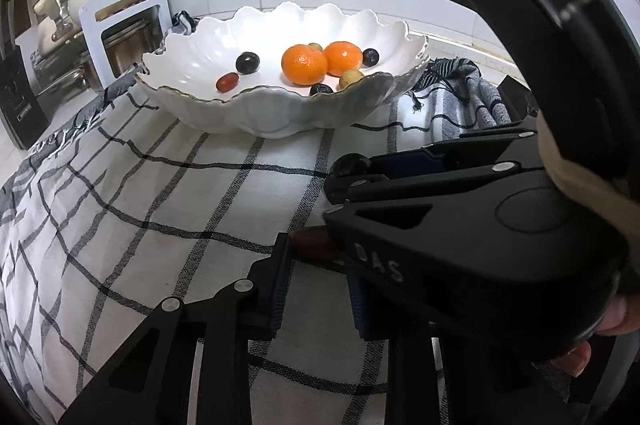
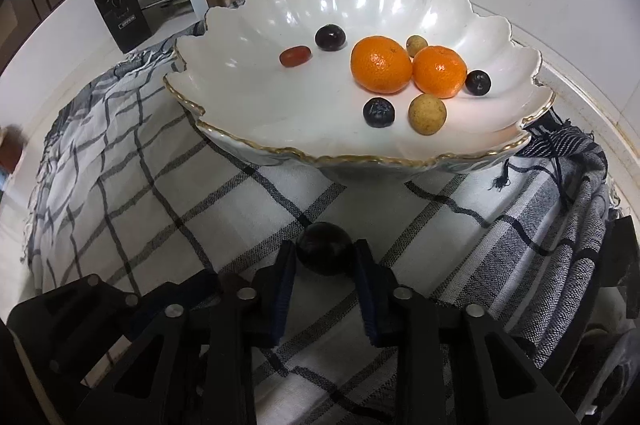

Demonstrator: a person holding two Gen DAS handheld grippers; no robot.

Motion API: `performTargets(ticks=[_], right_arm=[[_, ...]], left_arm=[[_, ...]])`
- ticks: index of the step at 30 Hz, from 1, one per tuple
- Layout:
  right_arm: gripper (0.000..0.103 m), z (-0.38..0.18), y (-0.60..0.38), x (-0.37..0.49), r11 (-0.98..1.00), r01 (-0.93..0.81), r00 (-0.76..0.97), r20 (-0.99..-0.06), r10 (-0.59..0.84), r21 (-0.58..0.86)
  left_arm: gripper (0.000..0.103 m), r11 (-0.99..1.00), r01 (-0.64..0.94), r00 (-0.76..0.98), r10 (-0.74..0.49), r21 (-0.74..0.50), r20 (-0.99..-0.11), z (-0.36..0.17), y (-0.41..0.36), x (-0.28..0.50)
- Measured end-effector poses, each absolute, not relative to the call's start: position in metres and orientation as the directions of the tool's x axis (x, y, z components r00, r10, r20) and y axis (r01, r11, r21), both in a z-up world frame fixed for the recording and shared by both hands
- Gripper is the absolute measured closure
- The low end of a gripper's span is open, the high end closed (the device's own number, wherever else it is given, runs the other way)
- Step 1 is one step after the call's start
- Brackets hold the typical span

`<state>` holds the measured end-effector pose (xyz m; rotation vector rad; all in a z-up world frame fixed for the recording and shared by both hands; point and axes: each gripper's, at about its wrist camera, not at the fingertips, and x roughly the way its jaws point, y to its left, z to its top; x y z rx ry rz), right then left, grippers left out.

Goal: Organize fruits
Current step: 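Lower the left tool onto the red-brown date while the right tool lowers onto the black plum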

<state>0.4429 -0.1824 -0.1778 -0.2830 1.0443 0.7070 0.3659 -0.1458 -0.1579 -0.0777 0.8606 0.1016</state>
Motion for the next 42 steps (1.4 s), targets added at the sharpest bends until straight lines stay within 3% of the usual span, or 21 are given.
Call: performTargets(ticks=[25, 30, 33, 37, 42], right_arm=[[0.074, -0.155, -0.209, 0.417, 0.796, -0.587, 0.393, -0.808, 0.439, 0.147], [0.074, -0.144, -0.213, 0.406, 0.812, -0.563, 0.42, -0.793, 0.44, 0.153], [0.074, -0.139, -0.216, 0.399, 0.825, -0.543, 0.441, -0.784, 0.437, 0.155], [0.074, -0.143, -0.218, 0.393, 0.847, -0.505, 0.448, -0.789, 0.42, 0.164], [0.074, -0.15, -0.218, 0.377, 0.859, -0.49, 0.45, -0.8, 0.396, 0.149]], left_arm=[[0.079, 0.989, -0.148, 0.688, 0.104, 0.001, -0.719, -0.128, -0.123, 0.326], [0.093, 0.99, -0.14, 0.705, 0.096, -0.005, -0.703, -0.115, -0.118, 0.315], [0.094, 0.992, -0.124, 0.714, 0.077, -0.018, -0.696, -0.114, -0.114, 0.312], [0.094, 0.988, -0.091, 0.701, -0.024, -0.123, -0.713, -0.121, -0.1, 0.306], [0.093, 0.995, -0.049, 0.711, -0.024, -0.083, -0.703, -0.125, -0.103, 0.3]])
